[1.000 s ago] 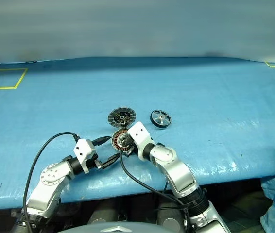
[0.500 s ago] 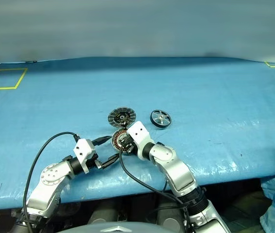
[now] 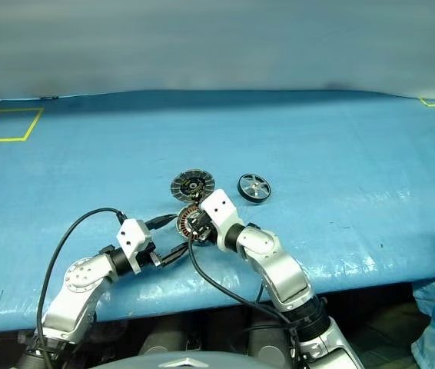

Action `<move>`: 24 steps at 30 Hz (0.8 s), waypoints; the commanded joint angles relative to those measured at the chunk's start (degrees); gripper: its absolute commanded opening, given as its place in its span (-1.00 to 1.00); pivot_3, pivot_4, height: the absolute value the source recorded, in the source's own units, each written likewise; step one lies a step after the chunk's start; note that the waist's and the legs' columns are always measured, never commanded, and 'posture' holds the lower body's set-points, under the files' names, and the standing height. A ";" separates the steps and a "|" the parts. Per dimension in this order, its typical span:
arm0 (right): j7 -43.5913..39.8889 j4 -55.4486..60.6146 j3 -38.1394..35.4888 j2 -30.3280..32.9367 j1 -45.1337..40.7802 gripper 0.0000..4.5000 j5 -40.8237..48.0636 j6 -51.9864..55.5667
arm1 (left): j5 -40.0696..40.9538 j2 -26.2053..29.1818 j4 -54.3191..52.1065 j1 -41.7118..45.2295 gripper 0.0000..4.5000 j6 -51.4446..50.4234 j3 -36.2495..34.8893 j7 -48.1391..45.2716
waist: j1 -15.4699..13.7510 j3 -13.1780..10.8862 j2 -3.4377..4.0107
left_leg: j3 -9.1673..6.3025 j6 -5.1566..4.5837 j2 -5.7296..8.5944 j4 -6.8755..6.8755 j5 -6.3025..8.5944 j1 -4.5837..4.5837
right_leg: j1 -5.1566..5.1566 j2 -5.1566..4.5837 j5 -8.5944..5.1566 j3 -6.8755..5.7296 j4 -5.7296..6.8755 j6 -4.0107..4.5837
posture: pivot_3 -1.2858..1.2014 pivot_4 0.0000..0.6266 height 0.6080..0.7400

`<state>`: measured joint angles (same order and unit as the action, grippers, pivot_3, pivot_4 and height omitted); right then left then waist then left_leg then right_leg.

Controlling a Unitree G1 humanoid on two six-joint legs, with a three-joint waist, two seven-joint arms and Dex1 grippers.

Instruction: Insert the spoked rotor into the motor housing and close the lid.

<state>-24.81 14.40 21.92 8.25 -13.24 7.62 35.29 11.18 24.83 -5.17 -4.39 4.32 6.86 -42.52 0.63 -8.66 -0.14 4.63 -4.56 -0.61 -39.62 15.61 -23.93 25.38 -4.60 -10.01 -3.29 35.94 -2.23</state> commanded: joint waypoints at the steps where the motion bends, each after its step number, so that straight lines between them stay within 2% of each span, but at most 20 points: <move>1: -0.18 -0.02 -1.17 -0.62 -0.75 -0.95 0.57 -1.91 | -0.43 -0.13 -0.57 0.39 0.82 1.29 -0.09 0.07 | 0.01 0.00 0.00 | 0.00 0.00 0.00 0.00 0.00 0.00 | 0.00 0.00 0.00 0.00 0.00 0.00 | 0.03 -0.52 1.00; 14: -0.51 -4.90 0.17 -0.55 -0.77 -0.98 -1.10 -3.06 | -0.34 0.19 -0.35 -0.26 0.82 1.60 -0.64 0.16 | 0.03 0.00 0.00 | 0.00 0.01 0.00 0.01 -0.01 0.01 | 0.00 0.01 -0.01 0.00 0.00 0.00 | 0.03 -0.52 1.00; 19: -0.38 -6.86 4.91 2.84 -0.87 -0.98 -6.88 -3.89 | -0.52 0.19 0.09 0.10 0.82 1.87 -0.63 0.20 | 0.04 0.01 0.00 | 0.01 0.01 0.00 0.01 -0.01 0.06 | -0.04 0.00 -0.02 0.00 0.01 -0.02 | 0.03 -0.52 1.00; 24: 0.07 -7.32 6.28 3.93 -0.84 -0.98 -9.58 -4.09 | -0.50 0.32 0.42 0.40 0.82 2.05 -0.52 -0.07 | 0.02 0.04 -0.01 | 0.00 0.03 0.00 0.01 -0.01 0.11 | -0.10 -0.02 -0.03 0.01 0.01 -0.02 | 0.03 -0.52 1.00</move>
<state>-24.69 9.17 26.94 11.12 -15.11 -0.10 29.95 11.10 24.91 -4.70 -4.47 5.34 6.86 -42.54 0.65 -8.61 -0.15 4.63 -4.53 -0.61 -39.61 15.60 -23.81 25.27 -4.63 -10.05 -3.28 35.96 -2.26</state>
